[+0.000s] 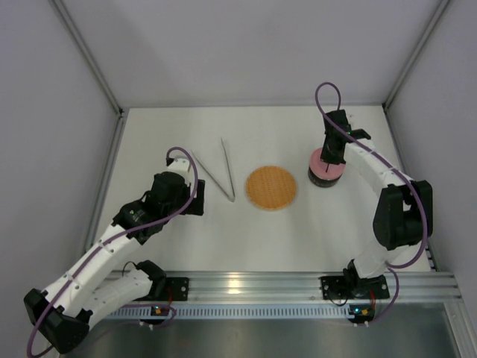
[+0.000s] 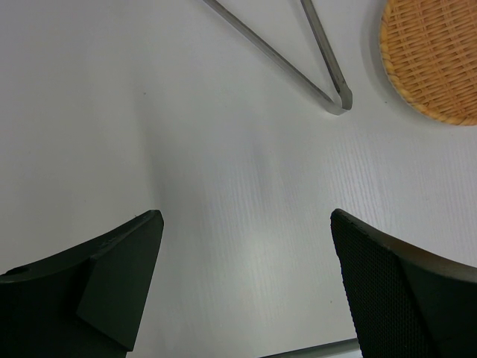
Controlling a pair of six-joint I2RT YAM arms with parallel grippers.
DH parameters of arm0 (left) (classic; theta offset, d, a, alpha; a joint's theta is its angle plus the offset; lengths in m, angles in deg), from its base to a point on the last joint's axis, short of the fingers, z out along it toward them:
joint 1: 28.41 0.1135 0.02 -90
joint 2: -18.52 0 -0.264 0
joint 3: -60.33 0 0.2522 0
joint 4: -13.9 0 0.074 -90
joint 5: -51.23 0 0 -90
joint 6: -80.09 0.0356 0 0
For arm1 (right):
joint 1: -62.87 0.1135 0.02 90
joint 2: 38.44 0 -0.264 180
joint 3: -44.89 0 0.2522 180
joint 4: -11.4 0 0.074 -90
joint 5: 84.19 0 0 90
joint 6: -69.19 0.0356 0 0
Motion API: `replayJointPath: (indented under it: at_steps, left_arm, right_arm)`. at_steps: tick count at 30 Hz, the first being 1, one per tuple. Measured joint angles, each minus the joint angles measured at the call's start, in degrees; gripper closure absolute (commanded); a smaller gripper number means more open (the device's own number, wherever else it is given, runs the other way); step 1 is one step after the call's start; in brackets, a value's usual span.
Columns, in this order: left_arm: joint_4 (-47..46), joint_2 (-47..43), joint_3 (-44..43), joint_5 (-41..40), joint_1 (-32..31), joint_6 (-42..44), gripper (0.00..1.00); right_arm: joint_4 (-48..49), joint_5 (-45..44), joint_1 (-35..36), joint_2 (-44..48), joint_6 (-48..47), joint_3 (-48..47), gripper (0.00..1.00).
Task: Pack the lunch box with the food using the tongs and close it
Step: Close the box lid on the packing box.
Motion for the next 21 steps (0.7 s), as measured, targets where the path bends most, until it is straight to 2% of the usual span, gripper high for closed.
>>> replayJointPath:
  at_steps: [21]
  left_arm:
    - [0.0, 0.0, 0.0, -0.1, 0.0, 0.0, 0.01]
  right_arm:
    - [8.0, 1.1, -0.1, 1.0, 0.1, 6.0, 1.0]
